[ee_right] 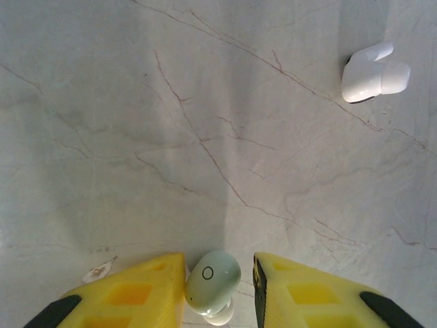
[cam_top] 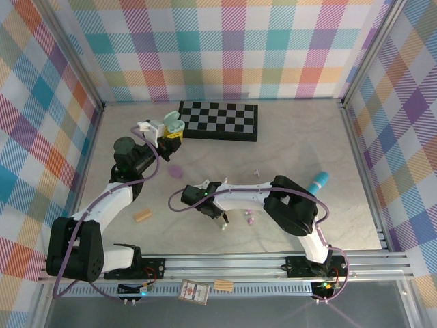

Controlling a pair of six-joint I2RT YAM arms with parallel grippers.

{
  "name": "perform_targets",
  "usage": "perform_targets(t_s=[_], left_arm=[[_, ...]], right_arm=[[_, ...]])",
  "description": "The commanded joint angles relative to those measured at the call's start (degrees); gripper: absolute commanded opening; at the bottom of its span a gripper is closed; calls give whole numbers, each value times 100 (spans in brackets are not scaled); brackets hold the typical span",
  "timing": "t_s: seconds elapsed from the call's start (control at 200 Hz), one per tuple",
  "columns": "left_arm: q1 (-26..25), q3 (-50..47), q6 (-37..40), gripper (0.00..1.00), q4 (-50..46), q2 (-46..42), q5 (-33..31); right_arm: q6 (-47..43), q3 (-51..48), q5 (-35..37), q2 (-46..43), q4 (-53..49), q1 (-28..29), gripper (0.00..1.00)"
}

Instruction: Insert the wireless bluetooth earbuds into the charging case

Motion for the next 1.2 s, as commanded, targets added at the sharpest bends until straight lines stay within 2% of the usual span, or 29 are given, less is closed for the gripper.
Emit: perform_targets(t_s=[0.0, 0.62, 1.195], left_arm=[[50, 171, 9, 31, 129, -101, 114], [52, 171, -39, 31, 163, -91, 191], [45, 161, -42, 31, 156, -58, 232]], right_arm=[[184, 115, 261, 107, -430, -12, 32], [239, 158, 269, 206, -408, -100, 31], [101, 410, 259, 307, -446, -128, 20]])
